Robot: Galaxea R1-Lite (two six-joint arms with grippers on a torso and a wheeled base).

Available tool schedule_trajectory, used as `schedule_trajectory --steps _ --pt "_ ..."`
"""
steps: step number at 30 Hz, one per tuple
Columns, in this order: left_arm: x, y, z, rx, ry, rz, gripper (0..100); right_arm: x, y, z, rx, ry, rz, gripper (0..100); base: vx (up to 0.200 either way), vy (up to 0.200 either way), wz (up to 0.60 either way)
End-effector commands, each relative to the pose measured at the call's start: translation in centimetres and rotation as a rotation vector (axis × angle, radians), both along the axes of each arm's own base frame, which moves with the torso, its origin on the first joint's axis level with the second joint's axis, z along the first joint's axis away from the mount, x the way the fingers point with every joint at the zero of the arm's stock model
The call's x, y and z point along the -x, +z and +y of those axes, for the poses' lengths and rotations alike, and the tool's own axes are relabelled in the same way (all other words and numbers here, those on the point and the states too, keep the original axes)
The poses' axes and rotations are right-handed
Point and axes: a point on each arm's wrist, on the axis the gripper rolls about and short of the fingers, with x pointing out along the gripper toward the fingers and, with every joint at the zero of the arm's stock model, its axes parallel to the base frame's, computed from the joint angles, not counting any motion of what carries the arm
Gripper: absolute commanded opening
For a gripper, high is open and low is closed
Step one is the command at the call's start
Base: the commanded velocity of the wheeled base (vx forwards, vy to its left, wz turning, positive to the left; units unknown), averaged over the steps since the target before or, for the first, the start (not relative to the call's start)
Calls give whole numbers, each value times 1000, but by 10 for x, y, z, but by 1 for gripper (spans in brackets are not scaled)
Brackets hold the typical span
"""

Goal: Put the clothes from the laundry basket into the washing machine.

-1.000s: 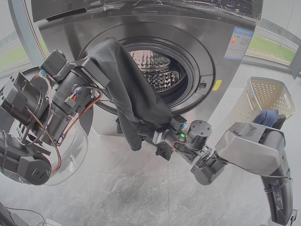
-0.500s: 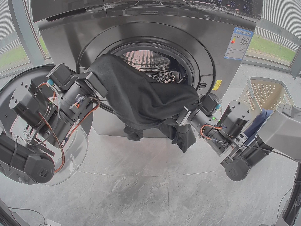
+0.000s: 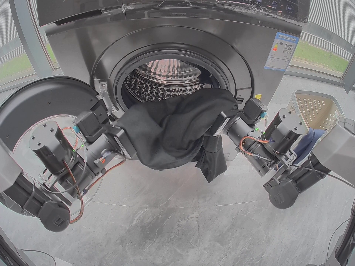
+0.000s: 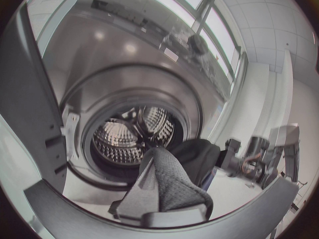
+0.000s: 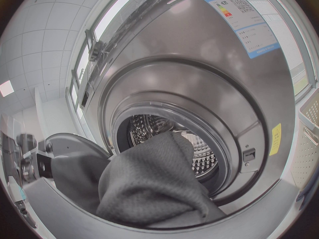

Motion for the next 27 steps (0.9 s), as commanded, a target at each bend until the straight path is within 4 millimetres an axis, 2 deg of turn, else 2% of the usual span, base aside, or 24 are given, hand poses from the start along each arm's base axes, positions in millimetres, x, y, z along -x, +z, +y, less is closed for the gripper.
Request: schedule_trajectory --steps 1,2,3,13,14,15,16,18,27 --pt "-5 -34 -3 -68 -10 103 100 4 8 3 -16 13 -21 0 0 0 0" --pt "-7 -47 -4 -95 -9 140 100 6 8 7 -15 26 -22 0 0 0 0" --pt "-7 -51 -4 -109 -8 153 100 7 8 9 -14 30 -22 0 0 0 0" --pt "-4 -85 -3 -197 -13 258 100 9 10 17 -17 50 -33 0 0 0 0" --pt "-4 -97 -4 -222 -15 293 100 8 10 18 -16 50 -32 0 0 0 0" --pt "-4 -97 -4 -222 -15 293 100 8 10 18 -16 50 -32 0 0 0 0" --pt "-6 -112 -5 -271 -16 326 100 7 11 19 -17 49 -37 0 0 0 0" --pt "-7 -125 -5 -329 -15 342 100 6 10 19 -15 49 -36 0 0 0 0" --pt "14 -147 4 -448 -107 417 100 6 6 21 -11 52 -30 0 0 0 0"
